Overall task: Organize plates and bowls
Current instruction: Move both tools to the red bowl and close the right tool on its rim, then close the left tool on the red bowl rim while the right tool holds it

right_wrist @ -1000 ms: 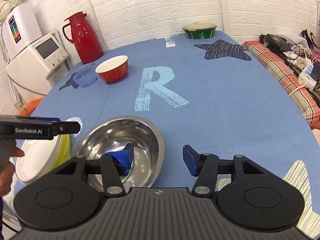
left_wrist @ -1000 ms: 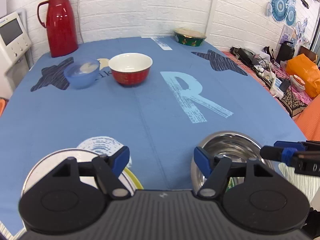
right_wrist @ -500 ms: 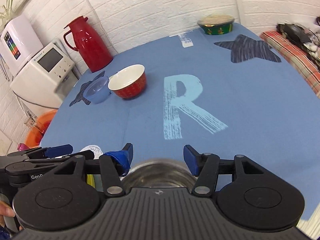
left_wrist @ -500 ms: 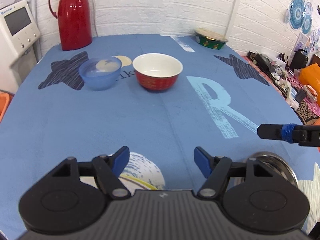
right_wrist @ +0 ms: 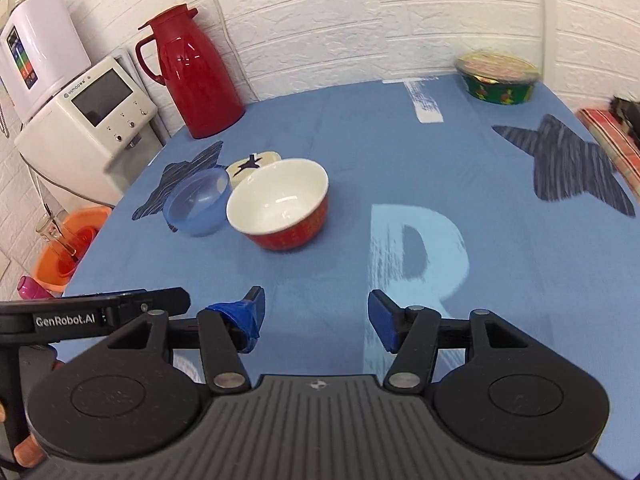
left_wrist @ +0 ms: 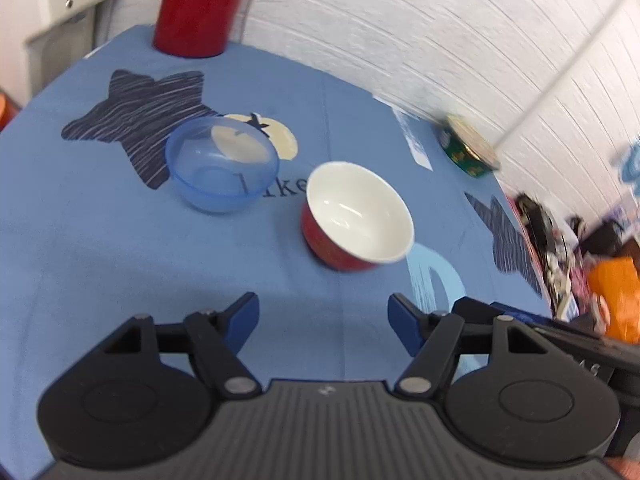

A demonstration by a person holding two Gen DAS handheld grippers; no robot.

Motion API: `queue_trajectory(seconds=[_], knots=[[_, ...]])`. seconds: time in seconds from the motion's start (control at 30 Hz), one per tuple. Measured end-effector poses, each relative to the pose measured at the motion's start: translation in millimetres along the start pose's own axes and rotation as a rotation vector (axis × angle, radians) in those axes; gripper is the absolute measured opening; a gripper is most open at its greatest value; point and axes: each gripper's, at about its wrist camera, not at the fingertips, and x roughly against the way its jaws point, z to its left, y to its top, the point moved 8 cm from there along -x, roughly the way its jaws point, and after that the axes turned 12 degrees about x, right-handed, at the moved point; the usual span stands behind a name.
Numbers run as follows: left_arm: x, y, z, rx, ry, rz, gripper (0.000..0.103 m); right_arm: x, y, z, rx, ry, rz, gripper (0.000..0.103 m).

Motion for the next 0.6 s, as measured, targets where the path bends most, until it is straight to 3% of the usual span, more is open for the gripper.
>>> queue_trajectory(seconds=[0.17, 0.6], knots=[[-24.0, 21.4, 3.1, 0.089, 0.044, -0.029, 0.071, -33.2, 26.8, -8.8, 0.014, -0.026, 0.022, 0.043], [-71.6, 32.4, 8.9, 0.128, 0.128, -0.027, 0.071, -101.4, 53.0, -23.8, 0.036, -0.034, 0.083, 0.044]])
